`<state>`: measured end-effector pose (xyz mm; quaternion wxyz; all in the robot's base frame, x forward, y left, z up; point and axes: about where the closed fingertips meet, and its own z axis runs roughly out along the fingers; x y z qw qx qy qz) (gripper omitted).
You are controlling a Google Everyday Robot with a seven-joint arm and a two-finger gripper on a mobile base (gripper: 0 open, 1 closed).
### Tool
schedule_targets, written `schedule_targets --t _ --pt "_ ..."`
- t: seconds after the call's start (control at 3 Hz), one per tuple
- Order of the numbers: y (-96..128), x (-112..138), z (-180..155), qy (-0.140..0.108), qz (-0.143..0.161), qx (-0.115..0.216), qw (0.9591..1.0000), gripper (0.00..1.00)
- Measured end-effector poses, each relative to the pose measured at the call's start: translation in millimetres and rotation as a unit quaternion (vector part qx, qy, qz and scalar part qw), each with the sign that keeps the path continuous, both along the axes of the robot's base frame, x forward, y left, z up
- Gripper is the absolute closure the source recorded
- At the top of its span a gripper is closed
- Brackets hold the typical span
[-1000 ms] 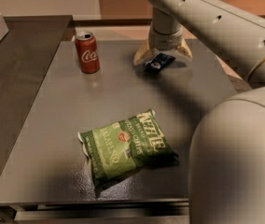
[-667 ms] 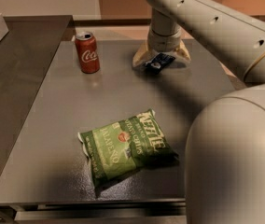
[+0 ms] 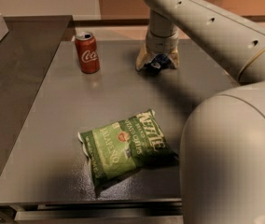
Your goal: Move rxbar blueberry near green jalapeno chip bag
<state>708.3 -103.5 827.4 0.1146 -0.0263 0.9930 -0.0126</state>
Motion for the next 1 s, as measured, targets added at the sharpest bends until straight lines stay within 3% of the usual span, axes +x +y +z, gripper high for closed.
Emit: schedule_targets --t 0.67,1.0 --pt "0.3 0.0 12.1 0.000 0.001 0.001 1.0000 0.86" --pt "0.3 -0.1 12.7 0.000 0.001 0.001 1.0000 1.00"
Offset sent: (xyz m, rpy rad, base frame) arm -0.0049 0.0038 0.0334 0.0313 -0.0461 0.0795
